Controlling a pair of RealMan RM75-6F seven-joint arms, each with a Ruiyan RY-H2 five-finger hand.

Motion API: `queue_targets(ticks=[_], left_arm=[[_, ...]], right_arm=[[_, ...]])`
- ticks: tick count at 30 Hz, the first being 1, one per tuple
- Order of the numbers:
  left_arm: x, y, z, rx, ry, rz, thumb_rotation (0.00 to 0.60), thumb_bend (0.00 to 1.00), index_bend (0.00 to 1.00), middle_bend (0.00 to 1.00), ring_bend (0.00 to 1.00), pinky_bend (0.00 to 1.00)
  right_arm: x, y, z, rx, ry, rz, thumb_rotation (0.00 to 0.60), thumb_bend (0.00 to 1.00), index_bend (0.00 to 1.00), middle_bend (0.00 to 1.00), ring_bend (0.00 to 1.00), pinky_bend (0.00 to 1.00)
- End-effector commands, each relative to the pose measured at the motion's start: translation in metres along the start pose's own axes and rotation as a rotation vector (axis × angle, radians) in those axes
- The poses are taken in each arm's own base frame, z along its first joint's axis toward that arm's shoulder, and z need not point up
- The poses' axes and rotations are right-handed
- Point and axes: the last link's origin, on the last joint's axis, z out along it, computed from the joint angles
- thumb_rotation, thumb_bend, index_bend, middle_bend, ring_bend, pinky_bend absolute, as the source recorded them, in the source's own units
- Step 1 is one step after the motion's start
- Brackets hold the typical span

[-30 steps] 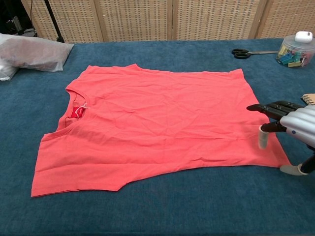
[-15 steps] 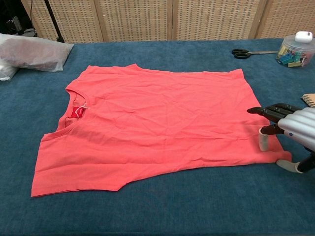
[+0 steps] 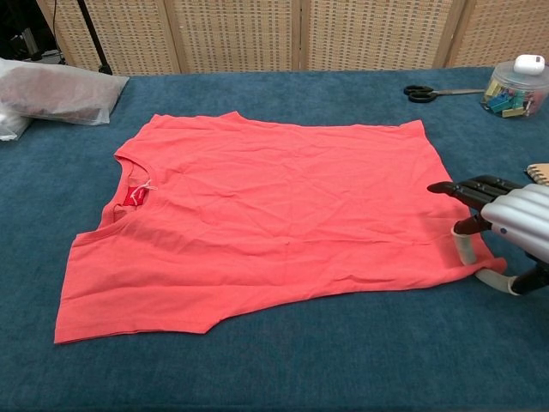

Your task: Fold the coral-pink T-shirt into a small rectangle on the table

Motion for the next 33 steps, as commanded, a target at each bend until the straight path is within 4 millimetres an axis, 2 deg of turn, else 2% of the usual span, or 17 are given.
queue_targets(ticks=[1, 9, 16, 20, 24, 33], left_arm=[[-0.002, 0.003, 0.0, -0.045, 0.001, 0.005, 0.6, 0.0, 0.0, 0.0, 0.0, 0.0], [-0.019, 0.009, -0.002, -0.181, -0.016, 0.02, 0.6, 0.0, 0.0, 0.0, 0.0, 0.0], [-0.048, 0.012, 0.003, -0.307, -0.108, 0.043, 0.6, 0.0, 0.15, 0.0, 0.0, 0.0], [-0.067, 0.017, 0.009, -0.344, -0.143, 0.055, 0.6, 0.01, 0.2, 0.0, 0.0, 0.0], [-0.089, 0.029, 0.013, -0.396, -0.204, 0.072, 0.6, 0.02, 0.24, 0.0, 0.0, 0.0], [-0.136, 0.057, 0.016, -0.553, -0.276, 0.172, 0.6, 0.06, 0.27, 0.0, 0.0, 0.0]], right_arm=[[-0.001, -0.001, 0.001, 0.009, 0.013, 0.009, 0.6, 0.41, 0.56, 0.0, 0.0, 0.0], [0.001, -0.001, 0.001, 0.021, 0.035, 0.016, 0.6, 0.43, 0.56, 0.0, 0.0, 0.0], [0.002, -0.002, 0.0, 0.025, 0.045, 0.021, 0.6, 0.44, 0.57, 0.0, 0.0, 0.0], [0.002, -0.002, 0.0, 0.027, 0.046, 0.019, 0.6, 0.44, 0.57, 0.0, 0.0, 0.0], [0.003, -0.002, 0.001, 0.026, 0.046, 0.023, 0.6, 0.44, 0.57, 0.0, 0.0, 0.0], [0.004, -0.001, 0.001, 0.025, 0.045, 0.027, 0.6, 0.45, 0.57, 0.0, 0.0, 0.0]])
